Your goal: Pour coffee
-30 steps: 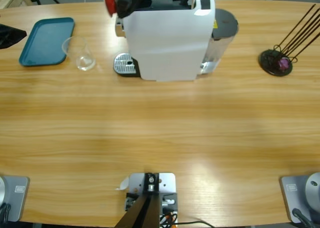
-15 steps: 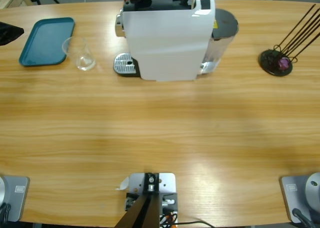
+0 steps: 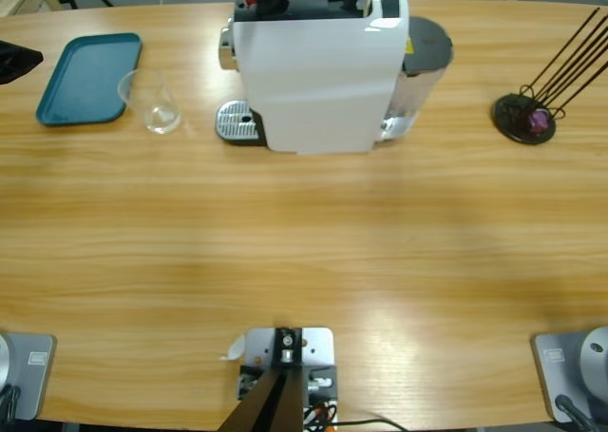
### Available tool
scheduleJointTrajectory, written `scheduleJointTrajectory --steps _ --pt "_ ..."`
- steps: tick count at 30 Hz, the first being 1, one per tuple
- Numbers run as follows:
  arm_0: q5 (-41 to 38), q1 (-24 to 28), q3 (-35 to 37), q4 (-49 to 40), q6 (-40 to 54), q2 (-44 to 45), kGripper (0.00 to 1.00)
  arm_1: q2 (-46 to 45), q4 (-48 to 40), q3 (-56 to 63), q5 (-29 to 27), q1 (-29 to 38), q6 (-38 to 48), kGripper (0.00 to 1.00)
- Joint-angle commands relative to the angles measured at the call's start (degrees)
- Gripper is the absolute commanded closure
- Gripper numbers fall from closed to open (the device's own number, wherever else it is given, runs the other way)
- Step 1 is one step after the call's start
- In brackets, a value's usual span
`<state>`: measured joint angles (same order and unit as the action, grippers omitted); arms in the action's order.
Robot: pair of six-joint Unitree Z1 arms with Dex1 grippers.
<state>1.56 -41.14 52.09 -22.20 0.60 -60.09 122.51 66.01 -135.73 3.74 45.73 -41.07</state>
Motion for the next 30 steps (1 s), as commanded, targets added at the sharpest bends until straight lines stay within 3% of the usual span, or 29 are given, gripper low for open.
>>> scheduleJointTrajectory --steps 1,21,23,24,27,30 --pt "0.4 0.5 -2.0 -0.8 0.6 -0.2 0.013 3.5 2.0 -0.5 -1.2 -1.1 -0.7 1.0" --pt "0.5 0.5 -2.8 -0.7 0.7 0.8 0.013 6.2 3.2 -1.9 -0.9 -1.1 0.4 0.996" --pt "0.5 0.5 -2.8 -0.7 0.7 0.8 0.013 6.2 3.4 -2.1 -1.1 -1.1 1.0 0.641" --pt "0.5 0.5 -2.8 -0.7 0.7 0.8 0.013 6.1 3.6 -2.1 -1.2 -1.1 1.2 0.551" --pt "0.5 0.5 -2.7 -0.7 0.7 0.8 0.013 6.1 4.5 -2.4 -1.7 -1.1 1.8 0.358" --pt "0.4 0.5 -2.7 -0.7 0.7 0.8 0.013 5.7 4.8 -2.4 -2.3 -1.1 2.0 0.267"
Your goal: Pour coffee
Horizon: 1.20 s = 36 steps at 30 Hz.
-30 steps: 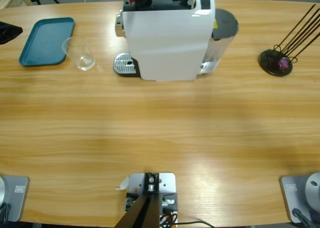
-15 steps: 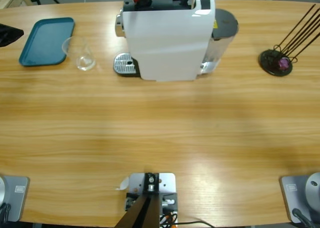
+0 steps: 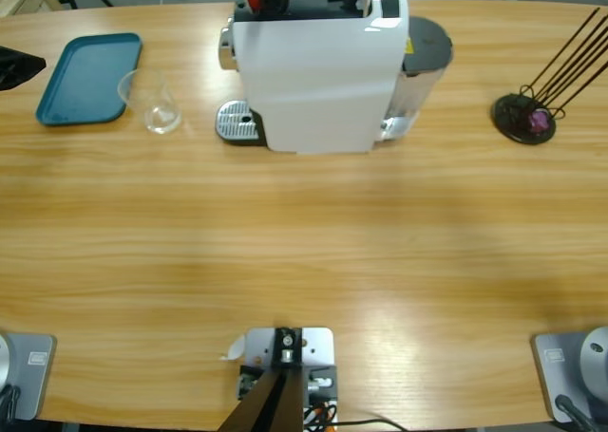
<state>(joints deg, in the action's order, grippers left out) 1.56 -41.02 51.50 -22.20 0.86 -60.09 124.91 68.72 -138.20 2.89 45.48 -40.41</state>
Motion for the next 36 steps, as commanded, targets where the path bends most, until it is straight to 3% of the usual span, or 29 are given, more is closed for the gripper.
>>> scheduleJointTrajectory --steps 1,7,11,16,18,19,20,21,23,24,26,30,36 --pt "0.4 0.4 -2.1 -0.7 0.5 0.8 0.013 3.2 2.1 0.0 -1.6 -0.8 1.4 0.262" --pt "0.4 0.5 -2.3 -0.9 0.4 1.1 0.013 1.3 2.9 -1.0 -3.1 -0.4 1.6 0.264" --pt "0.1 0.5 -2.5 -0.9 0.4 1.2 0.013 -2.6 3.1 -4.4 -4.7 3.8 2.4 0.264" --pt "0.1 0.5 -2.7 -1.1 0.4 1.8 0.013 -9.8 0.5 -1.7 -8.1 9.6 8.2 0.043" --pt "-0.1 0.5 -3.1 -1.1 0.4 2.2 0.013 -12.8 0.5 -1.8 -12.7 11.2 12.4 0.01" --pt "-0.1 0.5 -3.4 -1.1 0.4 2.5 0.013 -14.2 0.6 -1.9 -15.4 11.8 14.1 0.04" --pt "-0.2 0.5 -3.5 -1.2 0.4 2.9 0.013 -15.5 1.5 -1.9 -17.7 12.3 15.5 0.145" --pt "-0.3 0.5 -3.5 -1.5 0.4 3.2 0.013 -16.8 3.5 -2.0 -19.2 12.6 16.9 0.33" --pt "-0.4 0.4 -3.5 -2.1 0.4 3.9 0.013 -18.6 9.4 -1.9 -23.1 12.6 24.0 0.799" --pt "-0.4 0.4 -3.5 -2.4 0.4 4.2 0.013 -19.1 11.9 -1.2 -26.7 12.6 27.9 0.9" --pt "-0.4 0.4 -3.6 -3.0 0.4 5.0 0.013 -20.1 15.2 0.9 -29.9 12.6 33.9 1.0" --pt "-0.4 0.4 -3.7 -3.8 0.4 6.1 0.013 -21.9 14.0 3.6 -33.0 12.6 46.5 1.0" --pt "-1.2 0.4 -5.2 -3.7 0.3 6.8 0.018 -26.4 -4.5 19.7 -38.6 12.4 69.2 1.0"
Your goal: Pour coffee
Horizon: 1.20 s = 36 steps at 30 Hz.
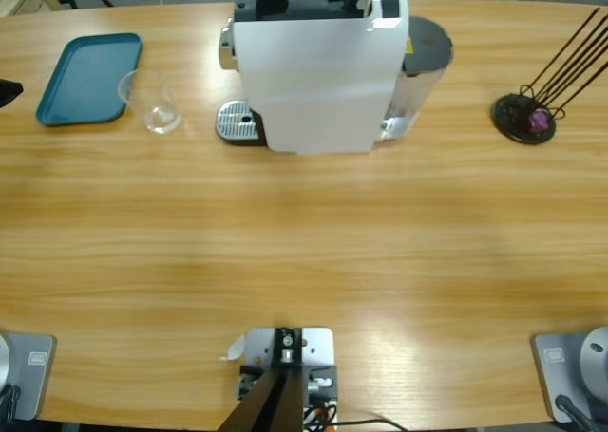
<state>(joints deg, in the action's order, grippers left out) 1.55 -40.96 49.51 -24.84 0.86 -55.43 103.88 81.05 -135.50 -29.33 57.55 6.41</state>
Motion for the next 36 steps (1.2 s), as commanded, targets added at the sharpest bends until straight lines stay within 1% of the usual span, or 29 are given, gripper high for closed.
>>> scheduleJointTrajectory --steps 1,2,3,6,8,11,13,18,22,26,31,36 --pt "-1.3 0.4 -3.4 -1.0 0.3 2.2 0.018 -5.8 -19.7 20.1 -6.2 -0.1 26.1 1.0" --pt "-1.3 0.4 -3.4 -1.0 0.3 2.3 0.018 -5.9 -21.9 22.4 -4.0 -0.6 27.0 1.0" --pt "-1.4 0.4 -3.4 -0.9 0.2 2.4 0.018 -5.9 -24.1 24.5 -3.7 -0.8 27.0 1.0" --pt "-1.7 0.4 -3.5 -0.6 0.2 2.3 0.018 -4.0 -26.2 28.4 -10.3 -0.3 26.6 1.0" --pt "-1.9 0.4 -3.7 -0.3 0.2 2.0 0.018 -3.1 -28.8 31.8 -16.4 1.2 25.8 1.0" --pt "-2.4 0.4 -4.4 0.7 0.2 1.6 0.018 -1.9 -29.4 33.5 -21.4 2.2 25.4 1.0" --pt "-2.4 0.4 -4.6 1.1 0.1 1.3 0.018 -1.2 -29.7 33.4 -23.2 2.4 24.6 1.0" --pt "-2.4 0.4 -5.0 2.0 0.1 0.6 0.018 1.5 -33.3 32.0 -23.6 3.8 18.5 1.0" --pt "-2.4 0.4 -5.2 2.0 0.1 0.7 0.018 4.2 -34.2 29.2 -23.5 5.8 15.4 1.0" --pt "-2.4 0.4 -5.3 2.0 0.1 0.9 0.018 6.7 -34.3 26.8 -23.5 6.9 14.8 1.0" --pt "-2.4 0.4 -5.8 2.0 0.0 1.5 0.018 11.3 -34.5 22.2 -23.2 8.5 11.1 1.0" --pt "-2.3 0.4 -5.9 2.0 0.0 1.6 0.018 15.9 -34.4 18.9 -21.1 9.9 10.5 1.0"
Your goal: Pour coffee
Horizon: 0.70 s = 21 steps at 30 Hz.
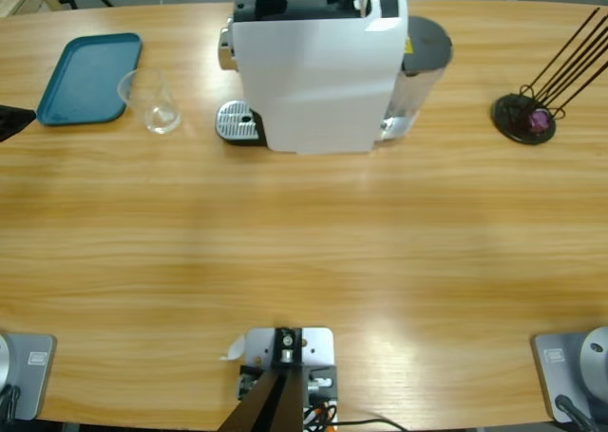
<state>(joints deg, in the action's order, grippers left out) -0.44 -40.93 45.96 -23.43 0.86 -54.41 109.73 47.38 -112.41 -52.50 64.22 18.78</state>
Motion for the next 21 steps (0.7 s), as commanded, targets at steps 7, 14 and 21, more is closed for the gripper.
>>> scheduleJointTrajectory --steps 7,14,21 --pt "-0.4 0.3 -2.5 0.5 0.0 0.6 0.018 12.5 -0.6 -2.6 5.1 3.5 -0.3 1.0" --pt "-0.4 0.3 -2.6 0.5 0.0 0.6 0.018 14.9 -1.0 -0.4 7.0 3.5 1.5 1.0" --pt "-0.5 0.3 -2.8 0.3 -0.1 0.8 0.018 16.7 -1.3 0.2 7.1 3.5 1.5 1.0"
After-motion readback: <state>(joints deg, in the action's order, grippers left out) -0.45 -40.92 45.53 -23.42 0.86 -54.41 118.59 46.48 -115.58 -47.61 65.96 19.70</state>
